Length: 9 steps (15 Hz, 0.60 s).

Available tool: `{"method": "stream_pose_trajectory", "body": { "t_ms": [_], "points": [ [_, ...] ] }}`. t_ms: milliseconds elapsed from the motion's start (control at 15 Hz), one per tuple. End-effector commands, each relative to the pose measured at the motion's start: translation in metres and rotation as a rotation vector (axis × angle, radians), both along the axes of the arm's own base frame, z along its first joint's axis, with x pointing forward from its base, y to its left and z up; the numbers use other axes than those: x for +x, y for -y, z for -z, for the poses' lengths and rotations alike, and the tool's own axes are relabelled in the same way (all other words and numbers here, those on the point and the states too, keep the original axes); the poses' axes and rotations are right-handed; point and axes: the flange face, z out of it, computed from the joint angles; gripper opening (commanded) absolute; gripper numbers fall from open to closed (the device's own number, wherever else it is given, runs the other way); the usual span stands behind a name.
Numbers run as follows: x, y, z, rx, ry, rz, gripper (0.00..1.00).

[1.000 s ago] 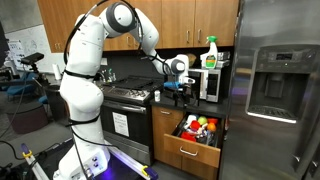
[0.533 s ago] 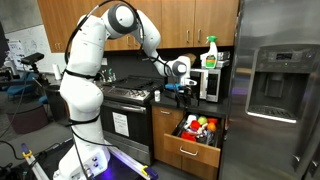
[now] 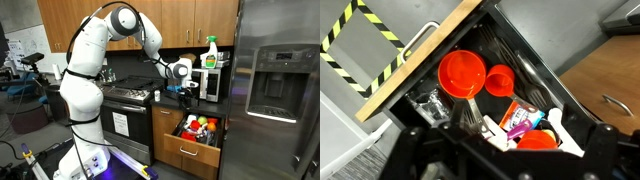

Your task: Remove the red pot out of the drawer

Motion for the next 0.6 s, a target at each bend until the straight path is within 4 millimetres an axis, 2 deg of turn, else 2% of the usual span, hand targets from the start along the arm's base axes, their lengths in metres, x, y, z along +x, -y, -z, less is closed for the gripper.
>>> {"method": "stream_pose_trajectory", "body": {
  "t_ms": [0, 533],
  "points": [
    [0.006, 0.001, 0.008, -0.008, 0.012, 0.043, 1.00],
    [0.006, -0.011, 0.035, 0.115, 0.060, 0.130, 1.00]
  ]
}}
